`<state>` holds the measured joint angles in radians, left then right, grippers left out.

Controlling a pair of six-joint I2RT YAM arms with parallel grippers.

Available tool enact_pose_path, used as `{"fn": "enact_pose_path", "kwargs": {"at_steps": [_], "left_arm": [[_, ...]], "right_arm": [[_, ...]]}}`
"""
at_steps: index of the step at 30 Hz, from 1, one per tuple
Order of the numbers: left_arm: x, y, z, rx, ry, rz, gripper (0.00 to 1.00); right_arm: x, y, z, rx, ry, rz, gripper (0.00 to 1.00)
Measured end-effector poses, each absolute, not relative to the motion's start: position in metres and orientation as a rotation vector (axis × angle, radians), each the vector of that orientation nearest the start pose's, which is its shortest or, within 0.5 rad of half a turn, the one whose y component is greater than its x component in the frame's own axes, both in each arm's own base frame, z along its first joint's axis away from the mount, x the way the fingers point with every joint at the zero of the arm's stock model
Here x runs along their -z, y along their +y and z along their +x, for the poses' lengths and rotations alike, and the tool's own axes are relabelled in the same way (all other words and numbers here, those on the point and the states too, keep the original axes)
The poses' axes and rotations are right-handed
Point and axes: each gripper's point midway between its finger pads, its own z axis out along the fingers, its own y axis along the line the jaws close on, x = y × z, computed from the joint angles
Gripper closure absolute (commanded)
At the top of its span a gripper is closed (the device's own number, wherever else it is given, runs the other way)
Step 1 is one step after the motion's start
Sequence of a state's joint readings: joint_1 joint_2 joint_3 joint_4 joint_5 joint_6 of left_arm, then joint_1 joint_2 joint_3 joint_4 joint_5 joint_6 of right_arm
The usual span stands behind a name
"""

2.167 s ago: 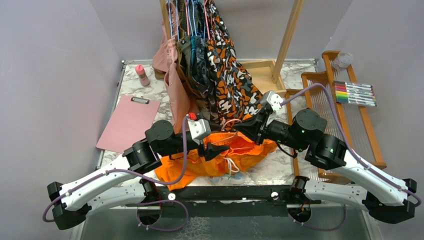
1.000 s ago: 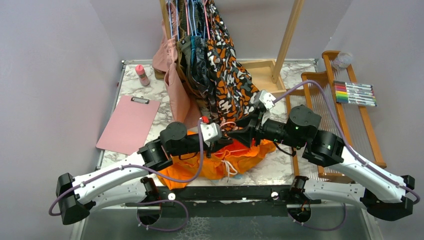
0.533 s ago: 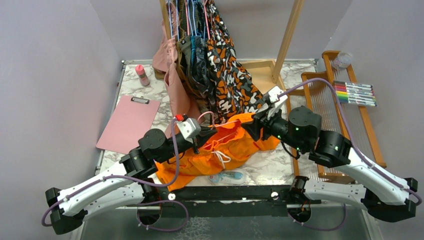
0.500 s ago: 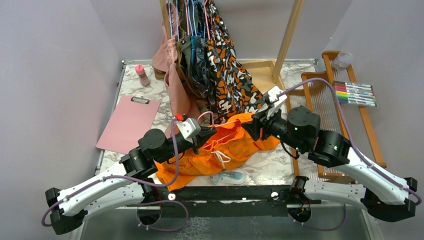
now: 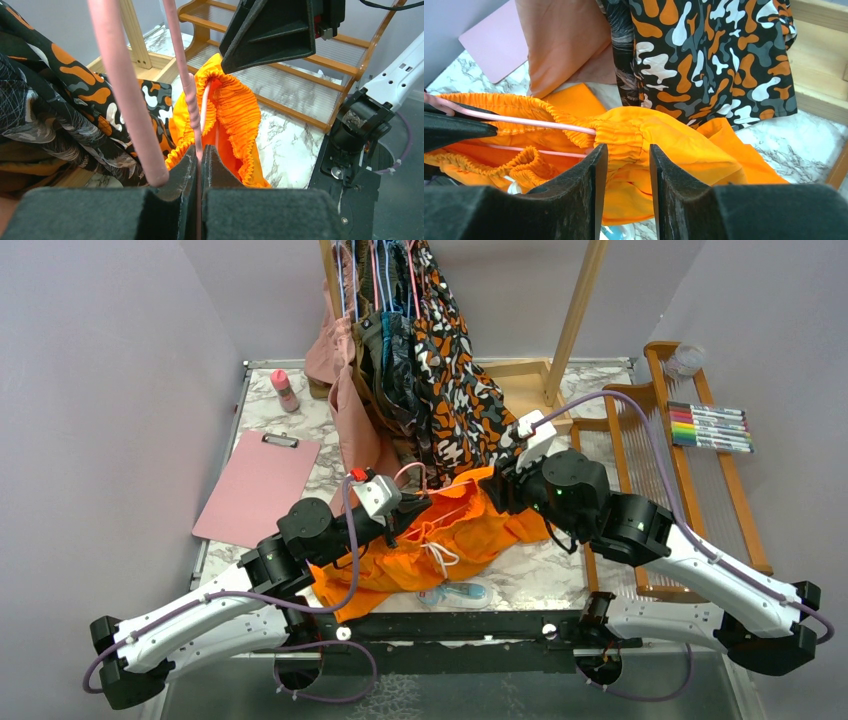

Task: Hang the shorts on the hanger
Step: Adjust the shorts on the hanger.

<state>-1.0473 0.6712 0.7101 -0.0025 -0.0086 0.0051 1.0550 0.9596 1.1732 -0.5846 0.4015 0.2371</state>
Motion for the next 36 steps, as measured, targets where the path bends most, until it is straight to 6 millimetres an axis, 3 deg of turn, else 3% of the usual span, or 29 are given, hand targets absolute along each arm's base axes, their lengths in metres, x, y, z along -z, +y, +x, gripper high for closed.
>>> {"fn": "enact_pose_path", "kwargs": {"at_steps": [7,11,14,19,23,28,36], "left_arm": [[-0.315,-0.265,0.155,0.817,1.381,0.793,1.0],[-0.314,-0.265,0.155,0.817,1.385,0.794,1.0],[-0.313,-0.266,0.155,0.819,1.388,0.794,1.0],[-0.313,-0.266,0.155,0.819,1.388,0.794,1.0],[-0.315,-0.265,0.154,0.822,1.38,0.791,1.0],[-0.322,-0.259,0.146,0.846,1.346,0.794,1.0],[-0.328,-0.257,0.115,0.954,1.266,0.909,1.0]], "right_arm": [[-0.308,0.241,0.202,-0.48,1.89,-0.546,0.82],[-0.292,0.253,0.204,-0.469,1.933,-0.592,0.85],[-0.285,0.259,0.202,-0.477,1.949,-0.618,0.83],[-0.288,0.262,0.198,-0.509,1.941,-0.649,0.65],[-0.305,0.259,0.191,-0.548,1.888,-0.679,0.57],[-0.343,0.239,0.177,-0.595,1.747,-0.706,0.51],[-0.385,0.217,0.139,-0.721,1.534,-0.814,0.49]]}}
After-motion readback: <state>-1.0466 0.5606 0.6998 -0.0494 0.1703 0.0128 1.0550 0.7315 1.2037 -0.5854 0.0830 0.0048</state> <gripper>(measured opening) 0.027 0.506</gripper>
